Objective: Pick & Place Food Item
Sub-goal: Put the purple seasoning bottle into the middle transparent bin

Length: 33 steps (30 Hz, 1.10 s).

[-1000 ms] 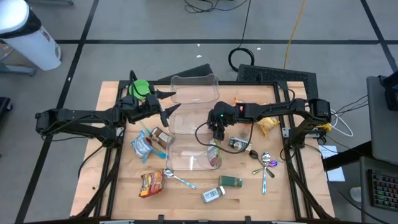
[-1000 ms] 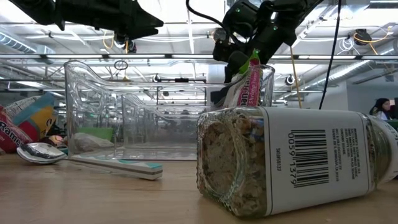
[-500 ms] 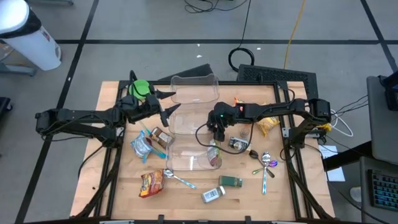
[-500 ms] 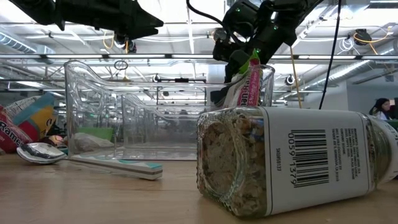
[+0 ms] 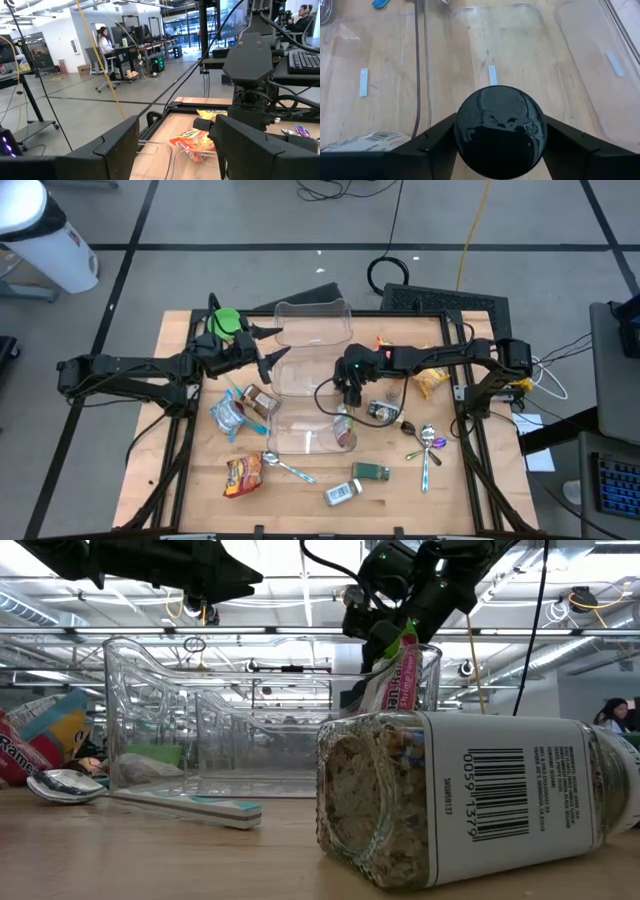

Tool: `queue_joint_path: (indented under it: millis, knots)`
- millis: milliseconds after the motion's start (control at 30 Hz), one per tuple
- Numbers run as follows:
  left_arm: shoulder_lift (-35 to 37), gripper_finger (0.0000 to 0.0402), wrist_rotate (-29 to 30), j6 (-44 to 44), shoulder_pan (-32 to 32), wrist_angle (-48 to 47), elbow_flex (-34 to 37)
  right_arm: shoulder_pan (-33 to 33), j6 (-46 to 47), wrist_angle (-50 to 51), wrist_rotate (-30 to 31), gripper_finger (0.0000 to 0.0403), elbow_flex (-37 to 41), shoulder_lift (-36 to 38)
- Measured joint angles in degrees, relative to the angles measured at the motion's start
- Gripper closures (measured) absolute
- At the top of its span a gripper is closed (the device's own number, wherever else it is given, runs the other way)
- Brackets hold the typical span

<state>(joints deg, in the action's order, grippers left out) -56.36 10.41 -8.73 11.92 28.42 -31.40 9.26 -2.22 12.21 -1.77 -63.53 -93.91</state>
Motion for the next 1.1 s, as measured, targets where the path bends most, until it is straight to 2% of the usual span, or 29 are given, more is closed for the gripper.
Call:
queue_joint_path:
  millis: [733, 1100]
  knots:
    - [0.0, 0.0135, 0.02, -0.02, -0.02, -0.02, 0.0, 0.0, 0.03, -0.82, -0.01, 0.0153, 0.0, 0.0]
    - [0.0, 0.0135, 0.02, -0.02, -0.02, -0.26, 0.0, 0.02, -0.53, -0.8, 0.01, 0.0129, -1.56, 1.79]
